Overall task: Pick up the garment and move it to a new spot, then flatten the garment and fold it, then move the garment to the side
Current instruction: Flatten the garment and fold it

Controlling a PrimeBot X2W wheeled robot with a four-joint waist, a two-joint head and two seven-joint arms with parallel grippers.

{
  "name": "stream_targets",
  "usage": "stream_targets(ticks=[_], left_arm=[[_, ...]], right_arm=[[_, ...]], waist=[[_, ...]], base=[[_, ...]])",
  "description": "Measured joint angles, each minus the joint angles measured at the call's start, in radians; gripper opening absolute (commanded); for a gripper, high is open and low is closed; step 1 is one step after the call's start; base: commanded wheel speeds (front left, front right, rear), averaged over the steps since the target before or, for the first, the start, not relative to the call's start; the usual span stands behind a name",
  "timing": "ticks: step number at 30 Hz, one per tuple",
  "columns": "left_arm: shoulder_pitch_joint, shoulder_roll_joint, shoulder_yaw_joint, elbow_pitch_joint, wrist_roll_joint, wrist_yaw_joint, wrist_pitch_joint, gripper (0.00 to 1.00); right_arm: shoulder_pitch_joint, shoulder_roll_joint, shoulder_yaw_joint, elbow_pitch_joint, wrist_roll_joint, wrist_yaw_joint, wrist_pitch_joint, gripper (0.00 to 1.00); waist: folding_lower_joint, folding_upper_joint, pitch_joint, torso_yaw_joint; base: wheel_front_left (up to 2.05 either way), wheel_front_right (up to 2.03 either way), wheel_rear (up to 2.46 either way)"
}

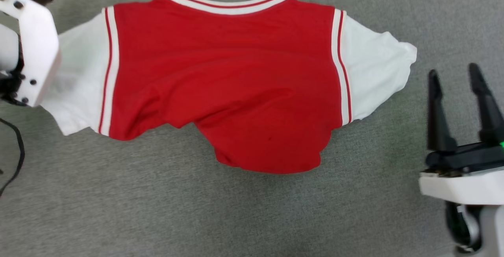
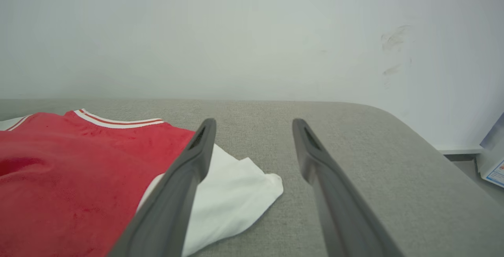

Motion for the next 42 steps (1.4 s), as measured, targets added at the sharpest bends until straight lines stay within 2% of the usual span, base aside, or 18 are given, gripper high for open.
stream_targets(ticks=[4,7,11,14,19,24,29,32,36,42], left_arm=[[0.022,-0.003,-0.010,-0.010,-0.013,-0.003,-0.052,0.00],[0.035,-0.005,-0.025,-0.018,-0.021,-0.003,-0.079,0.00],[0.056,-0.006,-0.045,-0.027,-0.038,-0.003,-0.111,0.00],[0.065,-0.005,-0.064,-0.047,-0.047,-0.003,-0.135,0.00],[0.068,-0.010,-0.093,-0.066,-0.055,-0.004,-0.170,0.00],[0.036,-0.035,-0.142,-0.093,-0.052,-0.004,-0.189,0.00],[-0.019,-0.057,-0.178,-0.102,-0.053,-0.004,-0.207,0.00],[-0.050,-0.066,-0.199,-0.106,-0.054,-0.004,-0.221,0.00],[-0.088,-0.072,-0.226,-0.113,-0.056,-0.004,-0.245,0.00],[-0.134,-0.075,-0.257,-0.117,-0.073,-0.004,-0.278,0.00]], right_arm=[[-0.017,-0.058,-0.043,0.002,-0.006,0.000,0.000,1.00],[-0.056,-0.127,-0.069,0.002,-0.003,0.000,0.002,1.00],[-0.145,-0.249,-0.048,0.007,0.026,0.000,0.129,1.00],[-0.213,-0.362,0.017,0.028,0.094,0.000,0.316,1.00],[-0.344,-0.542,0.166,0.060,0.273,0.000,0.701,1.00],[-0.472,-0.679,0.328,0.101,0.430,0.000,1.039,1.00],[-0.570,-0.726,0.427,0.158,0.529,0.000,1.265,1.00],[-0.606,-0.728,0.436,0.212,0.574,0.000,1.356,1.00],[-0.635,-0.722,0.438,0.263,0.588,0.000,1.418,1.00],[-0.637,-0.702,0.426,0.321,0.589,0.000,1.427,1.00]], waist=[[0.0001,0.0000,-0.050,0.018],[0.0000,0.0000,-0.093,0.032],[0.0000,0.0000,-0.145,0.053],[0.0000,0.0000,-0.171,0.071],[0.0000,0.0000,-0.180,0.104],[0.0000,0.0000,-0.158,0.134],[0.0000,0.0000,-0.122,0.169],[0.0000,0.0000,-0.094,0.190],[0.0000,0.0000,-0.054,0.219],[0.0000,0.0000,0.007,0.256]], base=[[0.00,0.00,0.00],[0.00,0.00,0.00],[0.00,0.00,0.00],[0.00,0.00,0.00],[0.00,0.00,0.00],[0.00,0.00,0.00],[0.00,0.00,0.00],[0.00,0.00,0.00],[0.00,0.00,0.00],[0.00,0.00,0.00]])
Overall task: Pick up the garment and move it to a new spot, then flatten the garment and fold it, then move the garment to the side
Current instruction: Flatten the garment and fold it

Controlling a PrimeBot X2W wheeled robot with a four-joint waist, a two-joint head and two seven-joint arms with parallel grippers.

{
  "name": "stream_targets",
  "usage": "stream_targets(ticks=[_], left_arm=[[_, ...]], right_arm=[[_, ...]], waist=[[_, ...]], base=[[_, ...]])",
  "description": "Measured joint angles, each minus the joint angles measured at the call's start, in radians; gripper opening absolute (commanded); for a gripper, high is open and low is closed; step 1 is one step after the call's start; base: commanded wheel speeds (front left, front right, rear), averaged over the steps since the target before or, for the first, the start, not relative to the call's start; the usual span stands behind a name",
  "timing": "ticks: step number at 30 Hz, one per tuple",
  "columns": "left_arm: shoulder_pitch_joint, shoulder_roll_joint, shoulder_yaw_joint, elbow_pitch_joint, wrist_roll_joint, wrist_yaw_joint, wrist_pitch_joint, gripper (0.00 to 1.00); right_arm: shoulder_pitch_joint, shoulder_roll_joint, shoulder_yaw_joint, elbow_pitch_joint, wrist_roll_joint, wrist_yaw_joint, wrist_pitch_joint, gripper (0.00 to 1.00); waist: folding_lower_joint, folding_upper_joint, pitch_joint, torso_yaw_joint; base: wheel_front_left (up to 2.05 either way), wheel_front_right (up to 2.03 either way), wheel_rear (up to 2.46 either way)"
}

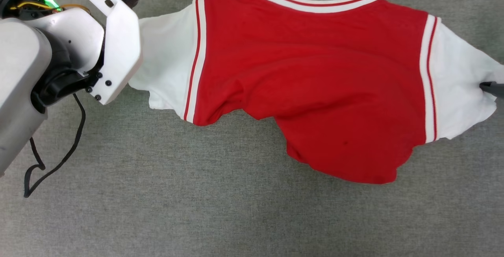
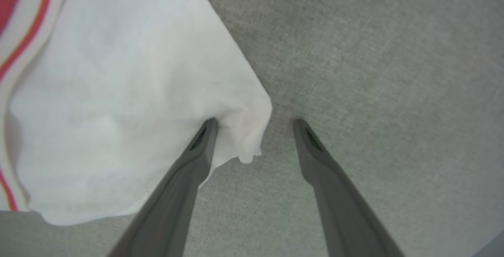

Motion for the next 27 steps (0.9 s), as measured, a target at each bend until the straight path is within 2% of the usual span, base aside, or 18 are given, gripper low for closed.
stream_targets(ticks=[7,8,9,18,27], left_arm=[[-0.023,0.003,-0.033,0.015,-0.016,0.000,-0.032,0.00],[-0.024,0.005,-0.036,0.019,-0.017,0.000,-0.038,0.00],[-0.026,0.006,-0.041,0.025,-0.018,0.000,-0.040,0.00],[-0.027,-0.001,-0.089,0.070,-0.035,0.000,-0.138,0.00],[-0.043,0.019,-0.123,0.074,-0.043,0.000,-0.300,0.00]], right_arm=[[0.008,0.003,0.003,0.010,0.011,0.000,-0.021,1.00],[0.008,0.001,0.006,0.009,0.014,0.000,-0.026,0.41],[0.011,0.000,0.007,0.007,0.015,0.000,-0.037,0.00],[0.021,0.016,0.049,-0.002,0.027,0.000,-0.159,0.00],[-0.005,-0.045,0.082,-0.086,0.035,0.000,-0.291,0.00]], waist=[[-0.0002,0.0000,0.043,0.020],[-0.0002,0.0000,0.044,0.020],[-0.0002,0.0000,0.044,0.019],[-0.0001,0.0000,-0.030,0.002],[-0.0001,0.0000,-0.178,-0.019]], base=[[0.00,0.00,0.00],[0.00,0.00,0.00],[0.00,0.00,0.00],[0.00,0.00,0.00],[0.00,0.00,0.00]])
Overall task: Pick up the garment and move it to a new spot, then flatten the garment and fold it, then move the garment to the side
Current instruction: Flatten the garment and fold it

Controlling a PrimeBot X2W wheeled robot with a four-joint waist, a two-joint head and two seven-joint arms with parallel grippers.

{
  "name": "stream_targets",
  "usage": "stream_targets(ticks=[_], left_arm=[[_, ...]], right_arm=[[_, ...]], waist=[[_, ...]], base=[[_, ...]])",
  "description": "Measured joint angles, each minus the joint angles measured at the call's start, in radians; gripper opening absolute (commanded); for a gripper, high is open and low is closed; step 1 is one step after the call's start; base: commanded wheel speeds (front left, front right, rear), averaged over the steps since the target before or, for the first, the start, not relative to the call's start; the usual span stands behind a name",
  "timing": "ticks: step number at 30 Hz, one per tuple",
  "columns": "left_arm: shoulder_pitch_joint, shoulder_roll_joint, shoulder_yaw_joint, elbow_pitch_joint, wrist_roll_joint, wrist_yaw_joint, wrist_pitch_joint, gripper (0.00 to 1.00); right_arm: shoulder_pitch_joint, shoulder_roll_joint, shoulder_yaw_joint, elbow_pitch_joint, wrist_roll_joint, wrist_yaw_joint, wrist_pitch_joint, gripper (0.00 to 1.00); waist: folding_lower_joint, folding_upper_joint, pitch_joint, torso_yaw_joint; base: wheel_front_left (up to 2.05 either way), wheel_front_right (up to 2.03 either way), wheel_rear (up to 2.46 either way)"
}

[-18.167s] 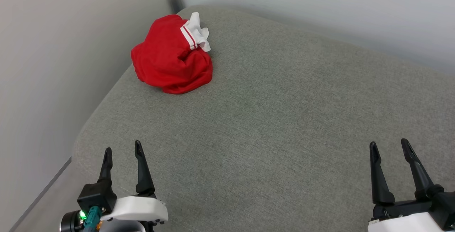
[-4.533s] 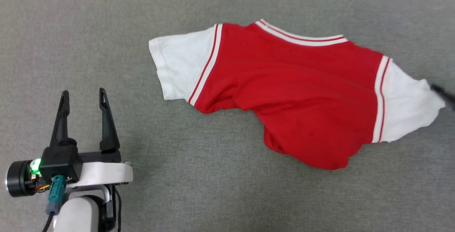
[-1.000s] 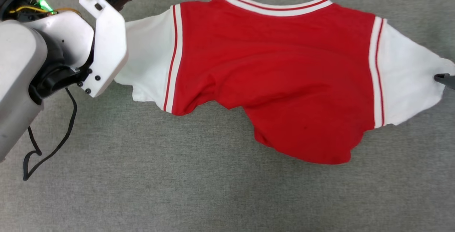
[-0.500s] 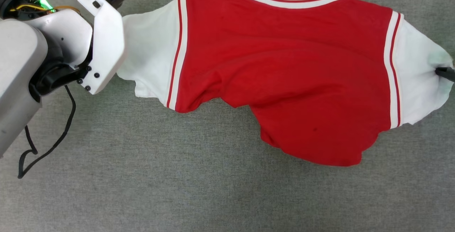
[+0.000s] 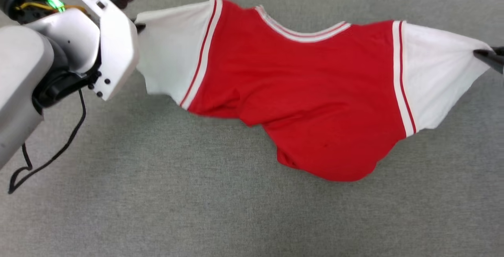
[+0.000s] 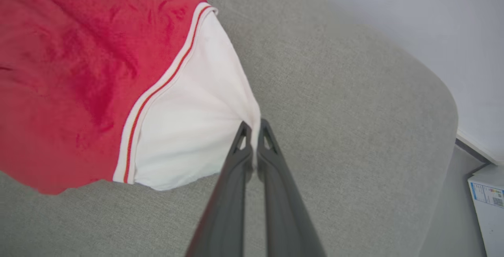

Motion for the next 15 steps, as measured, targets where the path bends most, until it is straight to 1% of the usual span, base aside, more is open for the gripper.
stream_targets(ticks=[5,10,13,15], left_arm=[[-0.044,0.002,-0.009,-0.008,0.006,0.000,-0.085,0.00],[-0.128,-0.010,-0.003,-0.001,0.043,0.000,-0.177,0.00],[-0.190,-0.023,0.012,0.030,0.072,0.000,-0.223,0.00],[-0.235,-0.044,0.030,0.061,0.093,0.000,-0.252,0.00]], right_arm=[[-0.041,-0.052,-0.010,-0.038,0.011,0.000,-0.054,0.00],[-0.106,-0.099,-0.034,-0.057,0.011,0.000,-0.088,0.00],[-0.170,-0.103,-0.043,-0.054,-0.011,0.000,-0.106,0.00],[-0.226,-0.100,-0.045,-0.043,-0.033,0.000,-0.117,0.00]], waist=[[0.0000,0.0000,-0.077,-0.007],[-0.0001,0.0000,-0.127,-0.005],[-0.0001,0.0000,-0.126,-0.004],[-0.0001,0.0000,-0.114,-0.005]], base=[[0.00,0.00,0.00],[0.00,0.00,0.00],[0.00,0.00,0.00],[0.00,0.00,0.00]])
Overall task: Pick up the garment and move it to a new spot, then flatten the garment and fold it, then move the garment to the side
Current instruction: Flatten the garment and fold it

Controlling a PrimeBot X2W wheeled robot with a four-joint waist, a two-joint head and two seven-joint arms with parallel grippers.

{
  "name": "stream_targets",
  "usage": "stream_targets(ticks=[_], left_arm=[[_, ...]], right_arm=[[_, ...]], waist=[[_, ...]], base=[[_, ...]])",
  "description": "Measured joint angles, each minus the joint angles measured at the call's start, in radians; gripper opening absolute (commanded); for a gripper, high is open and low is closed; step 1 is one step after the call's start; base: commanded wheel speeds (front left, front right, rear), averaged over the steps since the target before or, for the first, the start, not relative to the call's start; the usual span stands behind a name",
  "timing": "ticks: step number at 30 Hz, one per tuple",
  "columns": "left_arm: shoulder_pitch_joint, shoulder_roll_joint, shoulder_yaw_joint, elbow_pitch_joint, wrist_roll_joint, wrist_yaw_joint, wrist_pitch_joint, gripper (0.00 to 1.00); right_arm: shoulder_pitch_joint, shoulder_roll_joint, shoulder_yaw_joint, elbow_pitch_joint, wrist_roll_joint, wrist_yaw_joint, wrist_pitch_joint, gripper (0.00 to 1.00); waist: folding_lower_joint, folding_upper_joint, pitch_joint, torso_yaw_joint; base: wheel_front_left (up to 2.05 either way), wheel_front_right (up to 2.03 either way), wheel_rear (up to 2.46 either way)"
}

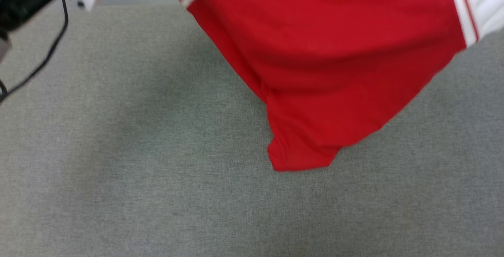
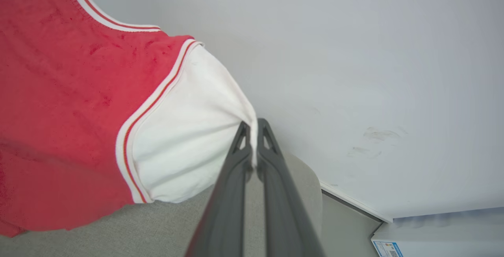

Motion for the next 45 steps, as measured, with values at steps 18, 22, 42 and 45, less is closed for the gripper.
stream_targets(ticks=[18,22,42,45], left_arm=[[-0.455,-0.157,0.107,0.292,0.224,0.077,-0.258,0.00],[-0.539,-0.187,0.132,0.360,0.234,0.083,-0.312,0.00],[-0.454,-0.231,0.121,0.581,0.194,0.040,-0.497,0.00],[-0.385,-0.221,0.116,0.584,0.174,0.032,-0.537,0.00]], right_arm=[[-0.618,0.208,0.019,0.282,-0.273,0.000,-0.240,0.00],[-0.737,0.255,0.010,0.372,-0.340,0.000,-0.318,0.00],[-0.772,0.342,0.191,0.716,-0.329,0.000,-0.602,0.00],[-0.711,0.343,0.219,0.729,-0.289,0.000,-0.650,0.00]], waist=[[0.0002,0.0000,0.239,-0.015],[0.0003,0.0000,0.287,-0.016],[0.0002,0.0000,0.343,-0.003],[0.0002,0.0000,0.321,-0.006]], base=[[0.00,0.00,0.00],[0.00,0.00,0.00],[0.00,0.00,0.00],[0.00,0.00,0.00]])
